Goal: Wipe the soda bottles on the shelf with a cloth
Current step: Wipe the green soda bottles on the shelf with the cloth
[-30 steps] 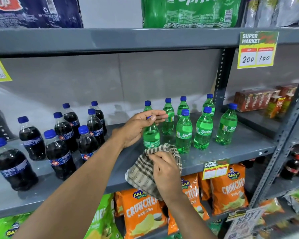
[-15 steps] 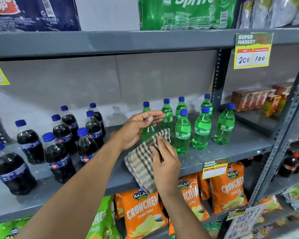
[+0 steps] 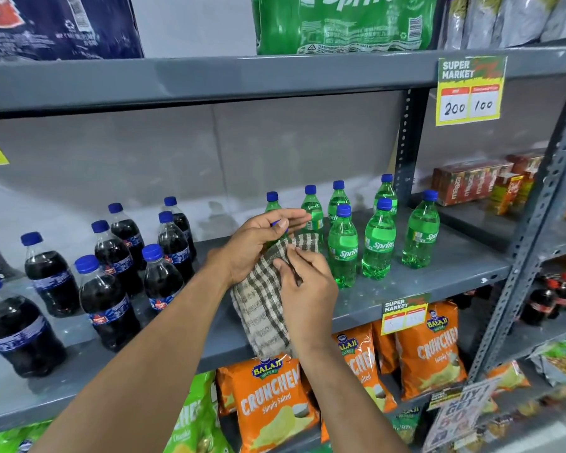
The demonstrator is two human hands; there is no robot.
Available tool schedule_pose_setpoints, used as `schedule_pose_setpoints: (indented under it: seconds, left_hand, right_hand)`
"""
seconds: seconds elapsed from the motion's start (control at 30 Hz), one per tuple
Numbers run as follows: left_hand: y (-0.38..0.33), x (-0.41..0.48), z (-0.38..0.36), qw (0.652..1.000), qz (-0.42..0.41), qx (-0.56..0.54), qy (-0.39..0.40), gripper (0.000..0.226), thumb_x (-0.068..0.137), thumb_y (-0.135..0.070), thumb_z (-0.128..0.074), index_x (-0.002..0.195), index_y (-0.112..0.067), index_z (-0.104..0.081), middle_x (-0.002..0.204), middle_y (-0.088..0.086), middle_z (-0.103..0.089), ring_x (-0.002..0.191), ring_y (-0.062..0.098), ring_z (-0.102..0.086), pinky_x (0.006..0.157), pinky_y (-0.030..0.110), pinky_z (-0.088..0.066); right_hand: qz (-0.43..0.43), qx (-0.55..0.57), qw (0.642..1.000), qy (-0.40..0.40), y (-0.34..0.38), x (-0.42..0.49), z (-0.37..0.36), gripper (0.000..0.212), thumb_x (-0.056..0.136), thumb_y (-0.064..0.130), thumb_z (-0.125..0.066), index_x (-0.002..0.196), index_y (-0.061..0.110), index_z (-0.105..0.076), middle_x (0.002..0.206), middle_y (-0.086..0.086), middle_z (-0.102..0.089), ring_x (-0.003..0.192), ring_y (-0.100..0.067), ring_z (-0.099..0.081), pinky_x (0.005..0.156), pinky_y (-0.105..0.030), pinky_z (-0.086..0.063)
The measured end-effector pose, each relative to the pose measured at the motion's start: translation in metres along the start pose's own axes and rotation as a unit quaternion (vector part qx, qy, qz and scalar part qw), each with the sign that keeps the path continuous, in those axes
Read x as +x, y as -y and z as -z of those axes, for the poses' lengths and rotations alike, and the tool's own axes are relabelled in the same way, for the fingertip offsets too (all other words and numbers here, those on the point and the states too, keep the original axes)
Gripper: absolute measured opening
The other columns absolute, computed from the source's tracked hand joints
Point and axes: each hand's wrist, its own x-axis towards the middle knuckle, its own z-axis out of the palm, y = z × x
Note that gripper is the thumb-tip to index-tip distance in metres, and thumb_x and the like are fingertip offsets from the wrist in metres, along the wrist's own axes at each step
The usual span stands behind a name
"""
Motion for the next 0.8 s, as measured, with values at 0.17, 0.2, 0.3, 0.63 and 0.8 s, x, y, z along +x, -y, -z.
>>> schedule_pose_setpoints:
  seconds: [0.17,0.2,0.3,0.63,0.8]
  left_hand:
    - [0.001,0.001,-0.001,1.000,0.001,-0.027,-0.004,0.034,0.105,-0.005,-0.039,0.132,-0.006,-0.060,0.140,0.013,-0.063,0.136,0.024,-0.054,0.118,0.040,-0.035]
    - [0.001,0.001,-0.001,0.999,0.001,-0.031,-0.005,0.034,0.104,-0.005,-0.039,0.131,-0.006,-0.061,0.140,0.013,-0.063,0.136,0.024,-0.054,0.118,0.042,-0.035]
    - [0.002,0.001,0.000,1.000,-0.005,-0.030,-0.002,0.034,0.103,-0.007,-0.043,0.131,-0.007,-0.061,0.139,0.011,-0.064,0.136,0.023,-0.055,0.118,0.041,-0.035]
    - [0.007,0.007,-0.001,0.998,-0.039,-0.026,-0.031,0.034,0.101,-0.005,-0.045,0.125,-0.012,-0.068,0.132,0.009,-0.069,0.133,0.025,-0.057,0.112,0.035,-0.040]
    - [0.003,0.009,-0.005,0.999,-0.027,0.017,-0.006,0.034,0.099,-0.009,-0.048,0.128,-0.011,-0.065,0.132,0.009,-0.069,0.131,0.024,-0.060,0.111,0.033,-0.043]
  right_hand:
    - [-0.013,-0.027,0.999,0.012,-0.013,-0.031,0.007,0.030,0.079,-0.010,-0.078,0.107,-0.001,-0.075,0.099,-0.008,-0.070,0.093,-0.009,-0.069,0.085,-0.010,-0.053]
    - [-0.020,-0.037,0.999,0.024,-0.015,-0.037,0.009,0.029,0.079,-0.010,-0.078,0.107,-0.001,-0.075,0.098,-0.007,-0.071,0.092,-0.009,-0.069,0.084,-0.009,-0.053]
    - [-0.037,-0.069,0.995,0.067,-0.020,-0.043,0.016,0.026,0.081,-0.006,-0.077,0.106,0.004,-0.077,0.097,-0.004,-0.072,0.090,-0.010,-0.069,0.083,-0.015,-0.056]
    - [-0.054,-0.045,0.995,0.075,-0.020,-0.037,0.031,0.028,0.083,-0.001,-0.076,0.108,0.012,-0.077,0.103,0.005,-0.075,0.098,-0.001,-0.065,0.090,-0.008,-0.048]
    - [-0.053,-0.027,0.995,0.085,-0.019,-0.039,0.034,0.031,0.083,0.000,-0.077,0.110,0.015,-0.076,0.104,0.008,-0.074,0.100,0.001,-0.065,0.091,-0.015,-0.052]
